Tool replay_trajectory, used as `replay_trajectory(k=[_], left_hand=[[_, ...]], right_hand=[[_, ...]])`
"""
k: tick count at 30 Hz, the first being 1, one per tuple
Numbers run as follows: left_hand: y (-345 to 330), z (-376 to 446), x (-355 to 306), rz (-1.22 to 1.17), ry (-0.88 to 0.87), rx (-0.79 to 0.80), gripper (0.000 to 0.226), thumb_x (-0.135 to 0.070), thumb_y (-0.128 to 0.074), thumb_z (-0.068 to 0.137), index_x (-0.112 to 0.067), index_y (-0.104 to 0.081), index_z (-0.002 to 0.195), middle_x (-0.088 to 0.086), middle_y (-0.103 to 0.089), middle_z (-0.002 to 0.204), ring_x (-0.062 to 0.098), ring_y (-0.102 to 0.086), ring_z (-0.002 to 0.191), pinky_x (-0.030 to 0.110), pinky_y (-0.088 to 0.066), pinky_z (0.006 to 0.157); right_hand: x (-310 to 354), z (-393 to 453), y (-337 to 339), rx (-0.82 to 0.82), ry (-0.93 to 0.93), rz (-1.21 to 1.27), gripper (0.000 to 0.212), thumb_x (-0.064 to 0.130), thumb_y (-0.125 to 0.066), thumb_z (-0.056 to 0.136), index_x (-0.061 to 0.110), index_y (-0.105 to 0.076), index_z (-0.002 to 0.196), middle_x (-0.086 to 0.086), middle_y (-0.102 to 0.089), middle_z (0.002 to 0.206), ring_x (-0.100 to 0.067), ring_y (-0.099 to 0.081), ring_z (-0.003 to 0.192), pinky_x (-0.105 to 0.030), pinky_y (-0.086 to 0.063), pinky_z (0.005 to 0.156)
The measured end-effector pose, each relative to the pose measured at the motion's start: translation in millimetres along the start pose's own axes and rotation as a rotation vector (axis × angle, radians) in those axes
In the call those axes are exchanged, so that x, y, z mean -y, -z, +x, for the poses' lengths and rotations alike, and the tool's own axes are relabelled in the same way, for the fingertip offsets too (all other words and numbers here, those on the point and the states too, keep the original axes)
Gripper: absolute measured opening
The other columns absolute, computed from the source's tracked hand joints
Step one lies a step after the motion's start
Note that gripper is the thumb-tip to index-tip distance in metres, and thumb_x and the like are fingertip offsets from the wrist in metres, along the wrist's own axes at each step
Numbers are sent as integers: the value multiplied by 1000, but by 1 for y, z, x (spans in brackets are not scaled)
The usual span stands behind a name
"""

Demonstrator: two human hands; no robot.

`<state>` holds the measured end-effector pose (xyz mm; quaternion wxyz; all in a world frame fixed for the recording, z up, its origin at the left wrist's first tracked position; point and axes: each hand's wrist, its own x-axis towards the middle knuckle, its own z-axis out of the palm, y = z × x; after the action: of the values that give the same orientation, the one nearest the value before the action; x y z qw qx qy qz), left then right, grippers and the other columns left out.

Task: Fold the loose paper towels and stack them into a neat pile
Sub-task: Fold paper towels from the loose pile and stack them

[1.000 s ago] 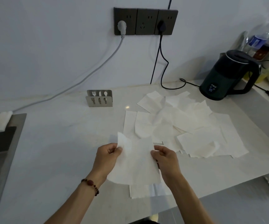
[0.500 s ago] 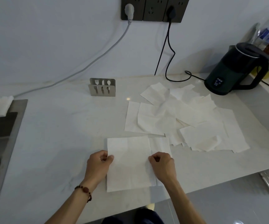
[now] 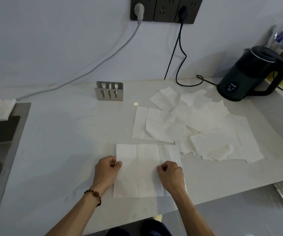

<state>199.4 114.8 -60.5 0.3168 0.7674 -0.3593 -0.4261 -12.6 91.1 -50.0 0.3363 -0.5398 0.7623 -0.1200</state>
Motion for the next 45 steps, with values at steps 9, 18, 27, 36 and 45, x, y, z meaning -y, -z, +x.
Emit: replay_trajectory(k=[9,18,27,36,45], left_hand=[[-5,2,0,59,-62,-98,6,-16,-67,88,-12,-65,83,-1,-69,83,21,-67,79,23,-46,64],[-45,-12,-16,950,-848,356,57,-41,-45,98,-25,-30,150,1,-22,160,22,-9,150,42,-2,120],[-38,-4,-11,1126,-706,466,84,-66,-47,86,-33,-10,154,-8,2,163,13,12,149,50,13,118],[-34,-2,-10,1079,-723,477,86,-66,-50,84,-33,-12,153,-7,0,163,13,11,149,49,11,119],[-17,-6,1,955,-728,305,84,-70,-29,85,-26,-11,154,-5,-10,162,14,9,149,36,15,116]], right_hand=[[-1,1,-2,-15,5,-24,20,23,-55,90,13,-61,73,0,-62,64,-13,-56,56,-22,-41,48],[-5,1,6,-56,-10,161,10,26,-65,86,17,-65,81,4,-65,74,-12,-62,68,-31,-56,66],[-27,4,19,-73,-43,50,63,17,-68,85,17,-37,140,-7,-44,135,-26,-53,115,-37,-49,97],[-2,-3,39,158,-2,497,22,11,-72,78,14,-69,99,-10,-72,90,-27,-69,82,-39,-59,74],[-19,-3,4,-6,372,-72,33,29,-48,99,24,-56,130,6,-54,117,-8,-55,97,-13,-44,80]])
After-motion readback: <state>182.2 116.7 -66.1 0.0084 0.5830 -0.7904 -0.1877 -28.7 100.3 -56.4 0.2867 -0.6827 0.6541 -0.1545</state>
